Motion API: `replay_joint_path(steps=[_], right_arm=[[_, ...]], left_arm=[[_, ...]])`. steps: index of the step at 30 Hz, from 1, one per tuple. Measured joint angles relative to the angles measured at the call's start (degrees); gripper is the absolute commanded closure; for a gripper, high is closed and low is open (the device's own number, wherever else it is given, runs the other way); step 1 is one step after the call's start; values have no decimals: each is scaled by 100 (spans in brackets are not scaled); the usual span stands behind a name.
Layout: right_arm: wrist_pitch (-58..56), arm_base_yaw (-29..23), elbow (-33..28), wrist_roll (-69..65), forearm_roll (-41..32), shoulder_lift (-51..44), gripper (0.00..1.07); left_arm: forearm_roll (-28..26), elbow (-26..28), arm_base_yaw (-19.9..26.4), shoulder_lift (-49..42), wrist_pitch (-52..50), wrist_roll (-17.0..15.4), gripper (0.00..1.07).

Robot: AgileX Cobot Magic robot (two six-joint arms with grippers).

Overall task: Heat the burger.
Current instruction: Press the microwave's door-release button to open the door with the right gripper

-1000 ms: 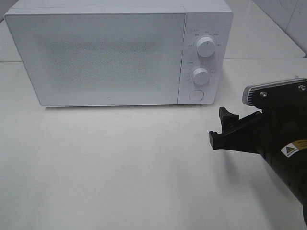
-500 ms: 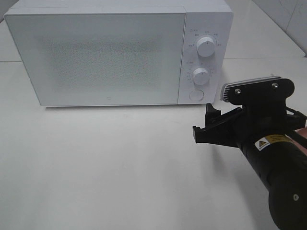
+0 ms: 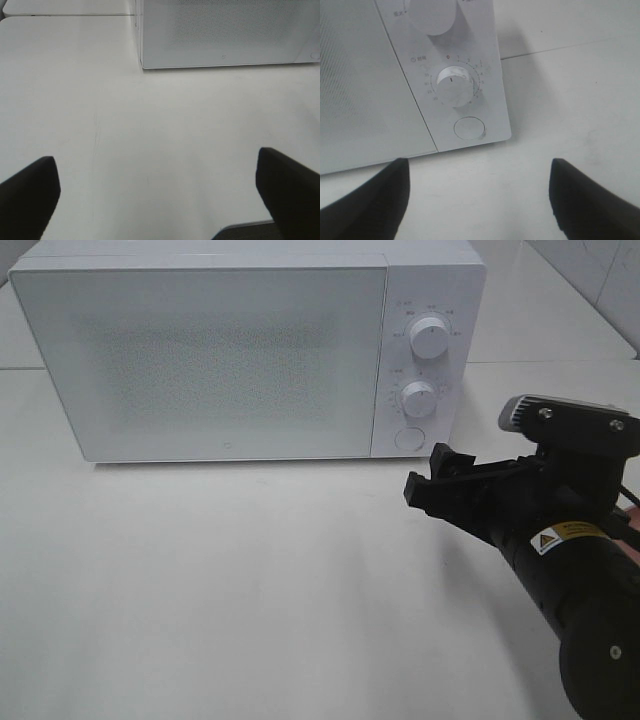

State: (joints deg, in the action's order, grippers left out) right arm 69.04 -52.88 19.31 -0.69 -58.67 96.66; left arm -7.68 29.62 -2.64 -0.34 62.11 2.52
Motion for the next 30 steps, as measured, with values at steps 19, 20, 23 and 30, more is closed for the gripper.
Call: replay_joint_path(steps=[19,20,23,30], right_arm=[[-63,0,6,-5758,0,0,107],[-69,0,6,-5936,0,0,107],[-126,0,6,-6371,0,0,107],[-172,0,11,-6560,0,0,107]], left_arm=[[0,0,0,0,0,0,7],[0,0,0,0,0,0,7],[0,0,0,0,0,0,7],[0,0,0,0,0,0,7]])
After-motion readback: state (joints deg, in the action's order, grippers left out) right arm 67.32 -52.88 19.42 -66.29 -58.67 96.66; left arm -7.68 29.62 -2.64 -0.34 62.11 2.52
